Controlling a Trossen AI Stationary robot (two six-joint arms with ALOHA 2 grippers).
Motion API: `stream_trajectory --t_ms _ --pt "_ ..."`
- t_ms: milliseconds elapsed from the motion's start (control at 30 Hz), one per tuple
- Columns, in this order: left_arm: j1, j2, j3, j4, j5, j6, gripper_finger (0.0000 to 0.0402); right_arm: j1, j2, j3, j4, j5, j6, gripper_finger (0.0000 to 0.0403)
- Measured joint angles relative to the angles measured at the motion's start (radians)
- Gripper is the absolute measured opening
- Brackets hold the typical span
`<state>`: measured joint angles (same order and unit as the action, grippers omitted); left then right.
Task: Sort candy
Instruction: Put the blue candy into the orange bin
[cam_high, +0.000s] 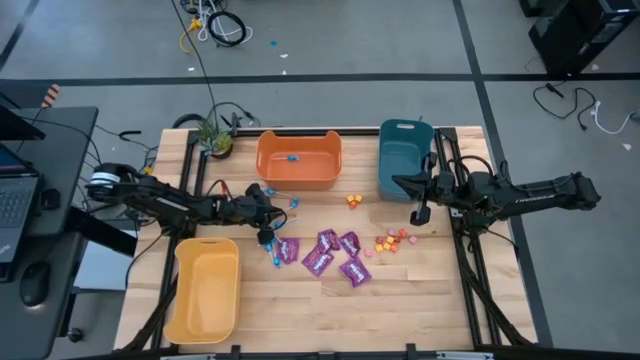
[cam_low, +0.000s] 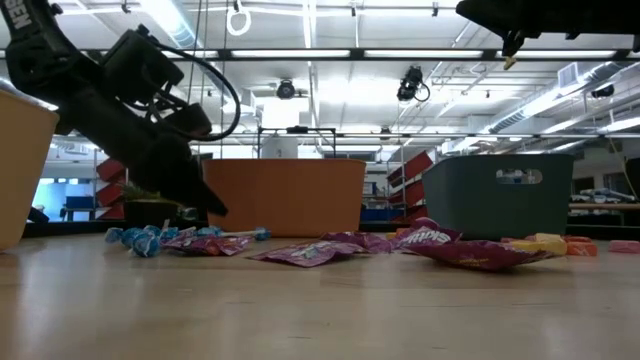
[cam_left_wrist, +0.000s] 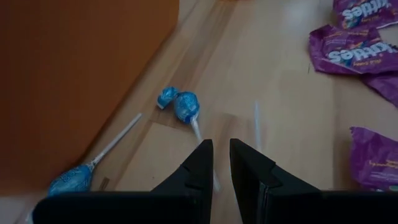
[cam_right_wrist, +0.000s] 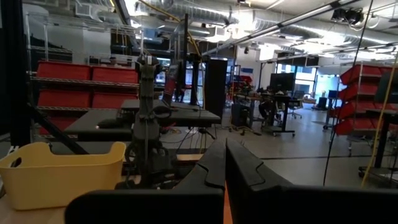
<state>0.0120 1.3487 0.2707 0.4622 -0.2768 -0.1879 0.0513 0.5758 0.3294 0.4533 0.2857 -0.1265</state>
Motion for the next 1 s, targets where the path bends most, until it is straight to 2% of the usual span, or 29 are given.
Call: stream_trajectory --t_ms 367,1000 --pt "0.000 0.001 0.000 0.006 -0.064 0.000 0.0058 0.000 0.000 0.000 0.000 0.000 0.000 0.0000" --pt "0.000 0.001 0.000 0.006 -0.065 -0.026 0.0058 0.000 0.000 0.000 0.000 0.000 -0.004 0.0000"
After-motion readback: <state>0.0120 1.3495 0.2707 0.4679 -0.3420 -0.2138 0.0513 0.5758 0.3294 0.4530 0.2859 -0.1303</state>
